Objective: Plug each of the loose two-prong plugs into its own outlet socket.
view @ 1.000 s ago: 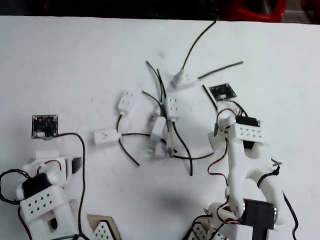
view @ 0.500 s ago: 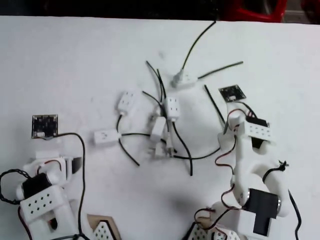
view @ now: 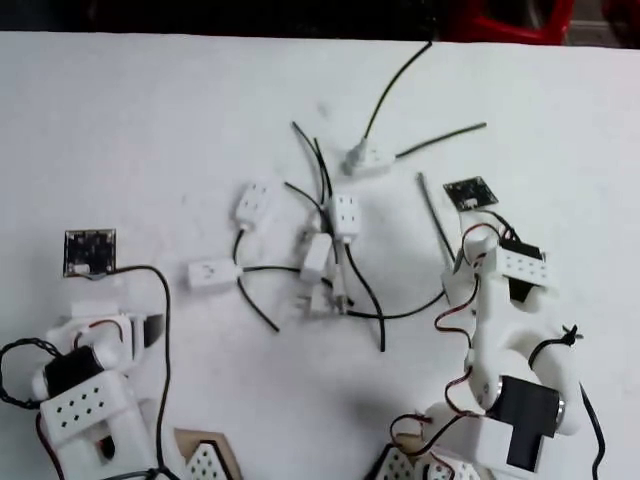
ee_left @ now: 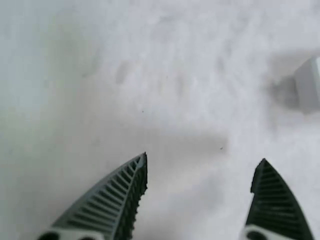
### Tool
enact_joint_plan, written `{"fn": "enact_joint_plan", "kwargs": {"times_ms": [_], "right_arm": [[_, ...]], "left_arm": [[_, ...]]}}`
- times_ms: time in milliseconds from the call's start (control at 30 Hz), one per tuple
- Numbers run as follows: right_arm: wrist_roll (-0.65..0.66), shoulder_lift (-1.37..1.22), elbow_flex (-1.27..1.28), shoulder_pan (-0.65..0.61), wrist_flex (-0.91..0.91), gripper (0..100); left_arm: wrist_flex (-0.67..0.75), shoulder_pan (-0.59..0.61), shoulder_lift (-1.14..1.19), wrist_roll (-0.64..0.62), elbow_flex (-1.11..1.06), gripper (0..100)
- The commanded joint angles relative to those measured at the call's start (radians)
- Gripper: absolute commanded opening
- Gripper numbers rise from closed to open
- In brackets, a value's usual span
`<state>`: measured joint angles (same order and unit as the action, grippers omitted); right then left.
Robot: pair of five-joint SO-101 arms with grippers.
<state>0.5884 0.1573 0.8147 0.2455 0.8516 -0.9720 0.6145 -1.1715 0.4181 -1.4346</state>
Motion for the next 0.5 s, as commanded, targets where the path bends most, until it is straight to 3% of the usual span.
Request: {"fn": "enact_joint_plan", "kwargs": {"times_ms": [0, 467], "right_arm": [[0.011, -0.016, 0.005, 0.007, -0.030, 4.6], [0.014, 0.018, 0.003, 0.007, -0.004, 1.6]], "left_arm": [[0.015, -0.012, -0.018, 0.008, 0.006, 33], [0.015, -0.012, -0.018, 0.008, 0.006, 33]]}}
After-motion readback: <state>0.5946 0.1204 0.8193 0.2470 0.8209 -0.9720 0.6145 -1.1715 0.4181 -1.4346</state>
